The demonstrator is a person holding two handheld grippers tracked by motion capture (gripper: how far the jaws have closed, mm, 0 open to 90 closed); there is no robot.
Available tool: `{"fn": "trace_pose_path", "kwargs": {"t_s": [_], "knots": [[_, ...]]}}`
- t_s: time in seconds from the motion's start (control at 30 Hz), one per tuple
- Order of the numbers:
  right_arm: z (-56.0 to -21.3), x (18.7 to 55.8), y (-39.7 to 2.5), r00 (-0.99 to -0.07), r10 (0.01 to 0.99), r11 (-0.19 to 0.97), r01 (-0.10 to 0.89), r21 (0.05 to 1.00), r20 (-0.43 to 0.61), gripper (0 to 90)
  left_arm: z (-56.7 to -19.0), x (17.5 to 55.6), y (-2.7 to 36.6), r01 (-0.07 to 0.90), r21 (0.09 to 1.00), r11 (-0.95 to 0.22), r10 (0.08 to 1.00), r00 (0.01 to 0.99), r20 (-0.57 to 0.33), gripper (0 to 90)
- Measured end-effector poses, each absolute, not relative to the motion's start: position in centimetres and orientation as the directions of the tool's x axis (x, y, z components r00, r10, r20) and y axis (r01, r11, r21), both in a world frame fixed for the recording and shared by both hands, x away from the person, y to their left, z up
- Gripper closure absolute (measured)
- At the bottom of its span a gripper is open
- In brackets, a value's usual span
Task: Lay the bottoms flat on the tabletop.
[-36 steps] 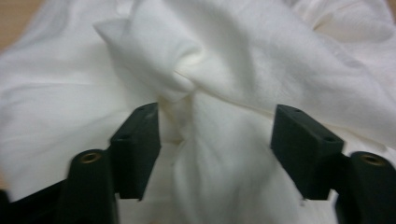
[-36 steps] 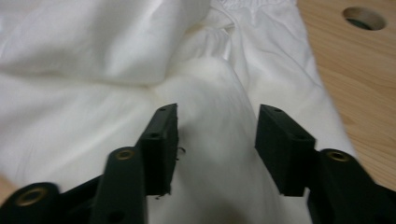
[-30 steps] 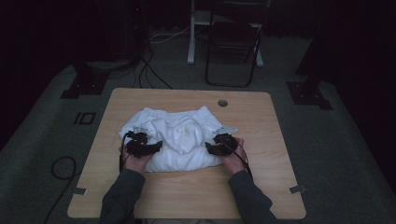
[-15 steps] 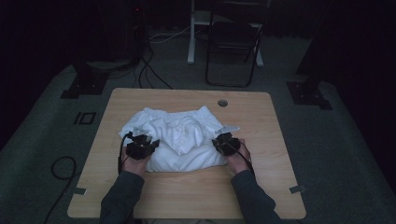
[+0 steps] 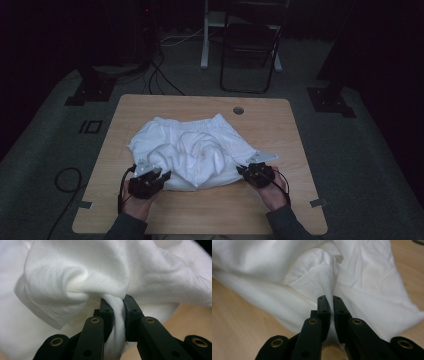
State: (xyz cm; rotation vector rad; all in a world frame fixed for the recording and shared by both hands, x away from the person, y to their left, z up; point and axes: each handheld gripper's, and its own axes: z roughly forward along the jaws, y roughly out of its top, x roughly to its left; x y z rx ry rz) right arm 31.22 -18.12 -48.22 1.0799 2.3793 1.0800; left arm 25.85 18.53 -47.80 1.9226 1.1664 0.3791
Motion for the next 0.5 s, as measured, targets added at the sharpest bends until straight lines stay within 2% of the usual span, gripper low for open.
{"fn": "trace_pose_path", "kwargs": {"t_s": [0.07,0.23,0.5], "knots": [[-48.6,30.3,-18.3,-0.672,0.740,0.441,0.512,0.737,0.024,86.6,-49.0,24.8,18.6,0.618,0.757,-0.214,0.833,0.520,-0.190,79.8],[-49.8,27.8,-18.5,-0.689,0.725,0.489,0.525,0.696,0.010,86.8,-51.9,23.6,18.2,0.676,0.695,-0.245,0.833,0.514,-0.206,78.1],[-52.5,26.9,-18.5,-0.677,0.736,0.514,0.564,0.646,0.005,86.9,-53.6,25.1,17.2,0.659,0.687,-0.308,0.834,0.534,-0.139,77.1]]}}
